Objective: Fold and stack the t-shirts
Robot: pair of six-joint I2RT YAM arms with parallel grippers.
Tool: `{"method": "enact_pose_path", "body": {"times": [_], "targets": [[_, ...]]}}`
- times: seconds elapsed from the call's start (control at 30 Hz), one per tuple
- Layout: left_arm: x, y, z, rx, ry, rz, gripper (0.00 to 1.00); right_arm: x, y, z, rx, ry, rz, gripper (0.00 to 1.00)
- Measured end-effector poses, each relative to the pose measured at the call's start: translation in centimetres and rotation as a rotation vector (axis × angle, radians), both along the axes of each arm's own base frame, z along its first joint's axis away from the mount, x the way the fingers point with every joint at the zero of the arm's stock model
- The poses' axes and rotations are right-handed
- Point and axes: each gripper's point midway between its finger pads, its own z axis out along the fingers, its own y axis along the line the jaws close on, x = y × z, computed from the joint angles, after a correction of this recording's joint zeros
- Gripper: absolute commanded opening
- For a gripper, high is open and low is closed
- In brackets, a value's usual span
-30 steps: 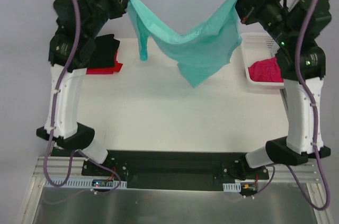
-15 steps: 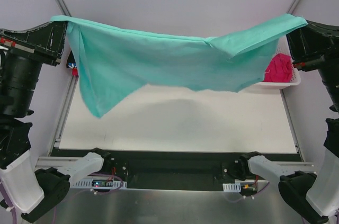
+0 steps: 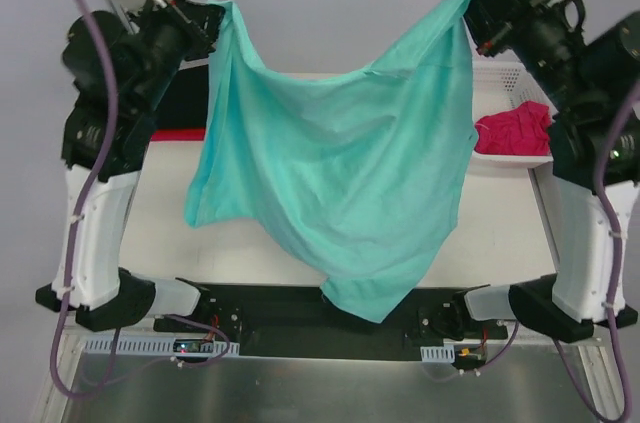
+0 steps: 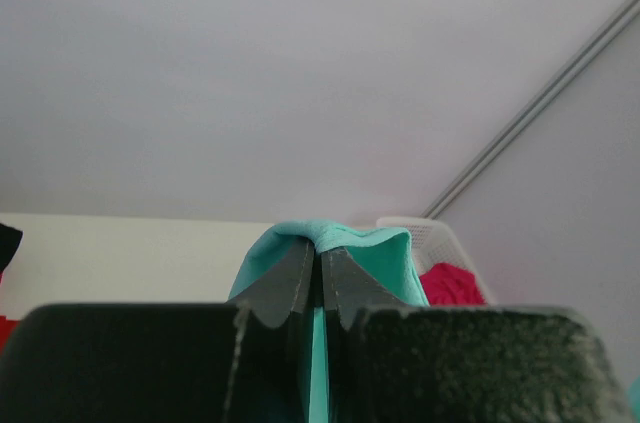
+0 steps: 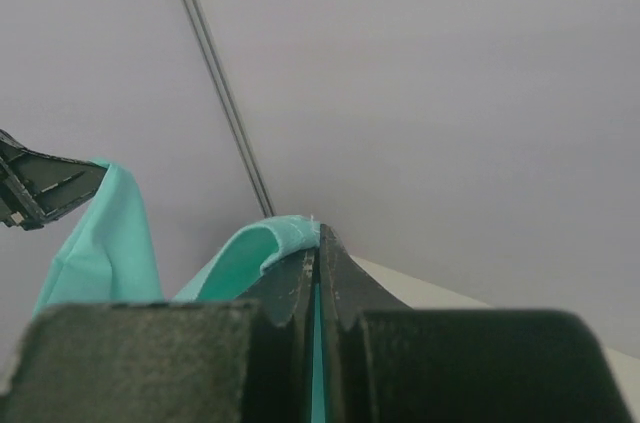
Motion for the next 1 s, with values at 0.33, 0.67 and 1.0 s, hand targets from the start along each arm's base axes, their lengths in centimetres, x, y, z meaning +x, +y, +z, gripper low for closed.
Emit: {"method": "enact_pose_path", "body": {"times": [0.33,0.67,1.0], "targets": [[14.7,-3.1,-4.6,0.033,0.121,0.046,0.0,15.0,0.3,-6.5,-0.023,0.199,-0.057,0.01],[13.0,-1.9,-0.9,-0.027,0.02,0.028,0.0,15.2,-3.6,-2.4,0.106,0.106,-0.079,0.01],[7.5,-0.4,-10.5,0.005,0.189,0.025,0.0,8.8,-1.4,-10.7,0.074,0.284,0.026,0.01]]}}
